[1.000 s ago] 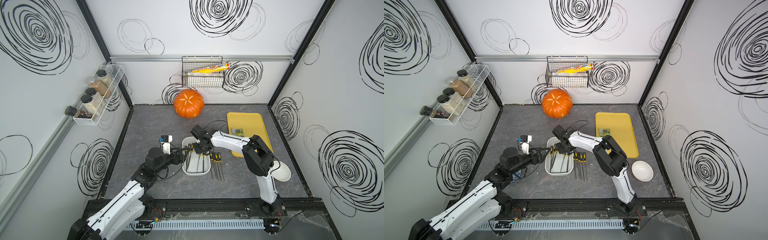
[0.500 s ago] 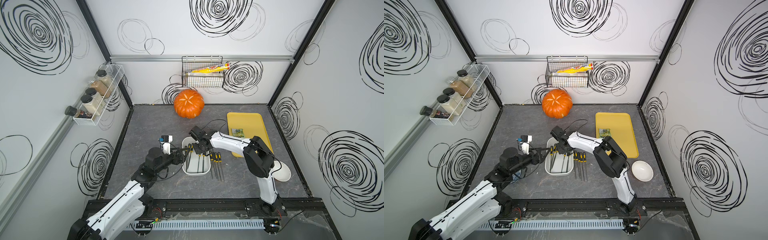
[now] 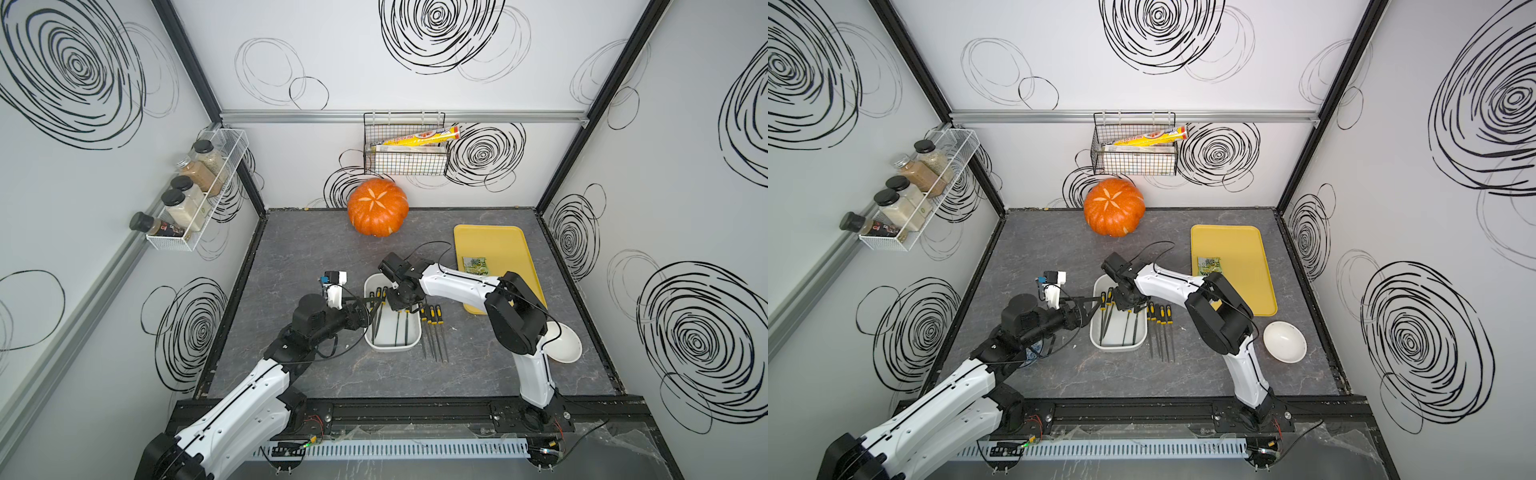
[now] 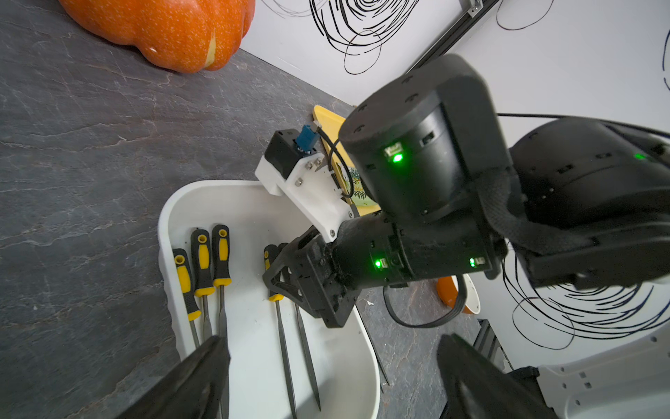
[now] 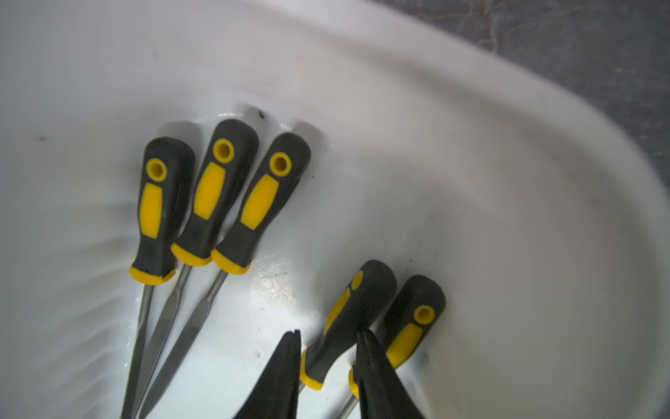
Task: Take the file tool out of the storage box
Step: Pick up the file tool from the storage box.
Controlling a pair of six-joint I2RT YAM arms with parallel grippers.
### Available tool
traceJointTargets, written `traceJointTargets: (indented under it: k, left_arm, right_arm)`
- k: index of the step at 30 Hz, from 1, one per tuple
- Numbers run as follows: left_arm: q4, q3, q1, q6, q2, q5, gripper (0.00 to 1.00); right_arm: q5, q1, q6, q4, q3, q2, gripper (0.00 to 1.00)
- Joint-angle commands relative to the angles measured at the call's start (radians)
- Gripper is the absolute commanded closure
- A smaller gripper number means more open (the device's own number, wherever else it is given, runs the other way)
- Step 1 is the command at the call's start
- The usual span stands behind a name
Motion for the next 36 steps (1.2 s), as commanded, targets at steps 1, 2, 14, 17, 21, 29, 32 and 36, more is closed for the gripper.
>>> traceJointTargets:
  k: [1,2,14,17,21,29,32,36]
  left_arm:
    - [0.050,0.004,0.006,0.007,-0.004,0.016,0.03]
    - [0.050,0.003,0.005,0.008,-0.005,0.016,0.03]
    - [0.052,0.004,0.006,0.008,-0.008,0.018,0.03]
    - [0.050,0.004,0.005,0.007,-0.009,0.018,0.02]
    - [0.049,0.004,0.005,0.007,-0.013,0.020,0.02]
    - [0.054,-0.003,0.006,0.009,-0.056,0.018,0.02]
    - [0.056,-0.007,0.005,0.008,-0.078,0.030,0.02]
    - [0.078,-0.019,0.005,0.005,-0.098,0.058,0.01]
  right_arm:
    - [0.028,0.005,0.033,-0.042,0.028,0.036,0.68]
    - [0.051,0.005,0.039,-0.055,0.035,0.042,0.68]
    - [0.000,0.004,0.030,-0.051,0.077,0.112,0.72]
    - [0.010,0.004,0.031,-0.052,0.090,0.116,0.81]
    - [0.002,0.003,0.044,-0.018,0.092,0.093,0.85]
    - [-0.085,-0.001,0.059,0.197,0.007,-0.055,0.90]
    - [-0.087,-0.003,0.058,0.269,-0.032,-0.128,0.91]
    - [-0.161,-0.019,0.024,0.371,-0.091,-0.211,0.91]
